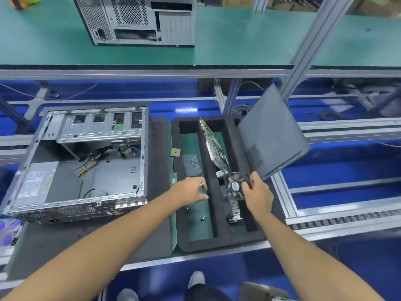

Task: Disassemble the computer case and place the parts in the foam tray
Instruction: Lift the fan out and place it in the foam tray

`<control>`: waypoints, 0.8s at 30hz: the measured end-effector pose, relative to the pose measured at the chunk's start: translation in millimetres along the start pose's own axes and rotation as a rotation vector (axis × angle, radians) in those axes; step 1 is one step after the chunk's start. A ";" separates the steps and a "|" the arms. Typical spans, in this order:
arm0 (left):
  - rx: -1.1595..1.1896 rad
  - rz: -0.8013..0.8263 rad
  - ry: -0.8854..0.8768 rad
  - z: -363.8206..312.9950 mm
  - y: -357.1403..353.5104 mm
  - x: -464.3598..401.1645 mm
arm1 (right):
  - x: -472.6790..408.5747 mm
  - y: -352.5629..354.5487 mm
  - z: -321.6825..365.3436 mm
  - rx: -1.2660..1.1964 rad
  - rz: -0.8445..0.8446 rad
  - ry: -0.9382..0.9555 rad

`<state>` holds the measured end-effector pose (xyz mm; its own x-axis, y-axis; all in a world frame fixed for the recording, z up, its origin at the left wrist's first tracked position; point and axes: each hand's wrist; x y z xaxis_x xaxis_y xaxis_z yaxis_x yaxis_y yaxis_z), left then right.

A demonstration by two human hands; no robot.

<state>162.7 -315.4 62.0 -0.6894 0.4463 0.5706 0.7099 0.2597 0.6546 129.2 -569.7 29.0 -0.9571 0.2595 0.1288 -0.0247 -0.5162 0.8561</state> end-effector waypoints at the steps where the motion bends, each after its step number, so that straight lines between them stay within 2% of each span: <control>1: -0.040 0.001 -0.006 -5.2 -10.5 -5.9 | -1.3 -1.1 -4.6 0.015 0.006 -0.029; 6: -0.225 -0.032 -0.029 -42.6 -50.3 -37.9 | -9.4 -10.7 -14.5 0.124 0.126 -0.107; 11: -0.333 0.037 0.065 -75.6 -81.8 -64.4 | -18.3 -13.2 -20.7 0.122 0.120 -0.097; 17: -0.363 0.044 0.189 -81.8 -92.3 -84.9 | -34.9 -12.9 -18.5 0.108 0.177 -0.076; 20: -0.400 0.060 0.194 -84.2 -94.5 -88.3 | -43.0 -13.9 -16.2 0.154 0.261 -0.049; 24: -0.472 0.058 0.168 -83.6 -100.0 -87.6 | -48.5 -16.1 -17.2 0.169 0.259 -0.012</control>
<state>140.1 -452.1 -12.0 -0.6919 0.2947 0.6591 0.6318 -0.1945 0.7503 171.1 -588.0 0.4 -0.9218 0.1477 0.3584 0.2684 -0.4239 0.8650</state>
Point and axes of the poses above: each hand's wrist, its own x-axis away from the middle knuckle, its own y-axis out of the back of the hand, z = x × y, and after that the axes turned 9 degrees about z, right-handed
